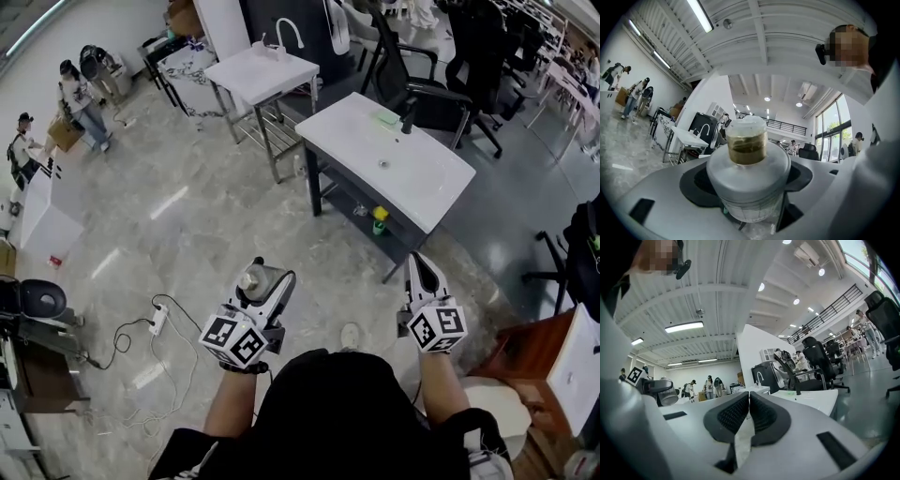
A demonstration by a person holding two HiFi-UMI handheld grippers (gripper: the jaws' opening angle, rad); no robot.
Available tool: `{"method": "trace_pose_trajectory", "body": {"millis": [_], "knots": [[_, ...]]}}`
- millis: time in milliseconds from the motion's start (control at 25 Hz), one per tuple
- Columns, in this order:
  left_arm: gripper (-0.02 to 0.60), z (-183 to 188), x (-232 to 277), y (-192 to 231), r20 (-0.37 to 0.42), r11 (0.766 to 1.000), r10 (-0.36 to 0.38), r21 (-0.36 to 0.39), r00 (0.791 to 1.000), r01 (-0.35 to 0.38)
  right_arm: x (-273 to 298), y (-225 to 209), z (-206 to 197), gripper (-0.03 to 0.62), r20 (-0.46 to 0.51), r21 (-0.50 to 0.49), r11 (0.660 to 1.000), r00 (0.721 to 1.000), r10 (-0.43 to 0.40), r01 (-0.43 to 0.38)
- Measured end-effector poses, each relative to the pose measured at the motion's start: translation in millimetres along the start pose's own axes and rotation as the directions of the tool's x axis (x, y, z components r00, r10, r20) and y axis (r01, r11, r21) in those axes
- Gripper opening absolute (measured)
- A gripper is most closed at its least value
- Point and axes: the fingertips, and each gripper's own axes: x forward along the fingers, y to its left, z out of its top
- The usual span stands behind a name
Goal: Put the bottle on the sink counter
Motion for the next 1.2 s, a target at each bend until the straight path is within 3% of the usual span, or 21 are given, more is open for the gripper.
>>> {"method": "trace_pose_trajectory", "body": {"millis": [160, 520, 880, 1200], "knots": [[0.356, 8, 53, 10, 0.020, 1.000, 0.021, 0.004, 1.000, -0.021, 42, -37, 19, 0.032, 0.023, 0.001, 1.000, 1.000, 0.019, -0.019], [0.356, 6, 161, 23, 0.023, 1.000, -0.003, -0.017, 1.000, 0.003, 102, -116, 37, 0.032, 0.009, -0.019, 0.999, 0.999, -0.034, 0.034], [0.356, -5, 219, 55, -0.031, 0.999, -0.024, -0.042, 0.999, 0.023, 149, -137, 12, 0.032, -0.061, -0.003, 0.998, 0.996, -0.060, 0.060], [0.356, 8, 296, 103, -0.033, 0.994, -0.099, -0.043, 0.995, 0.097, 228, -157, 22, 0.032, -0.034, -0.026, 0.994, 0.993, -0.111, 0.110]]}}
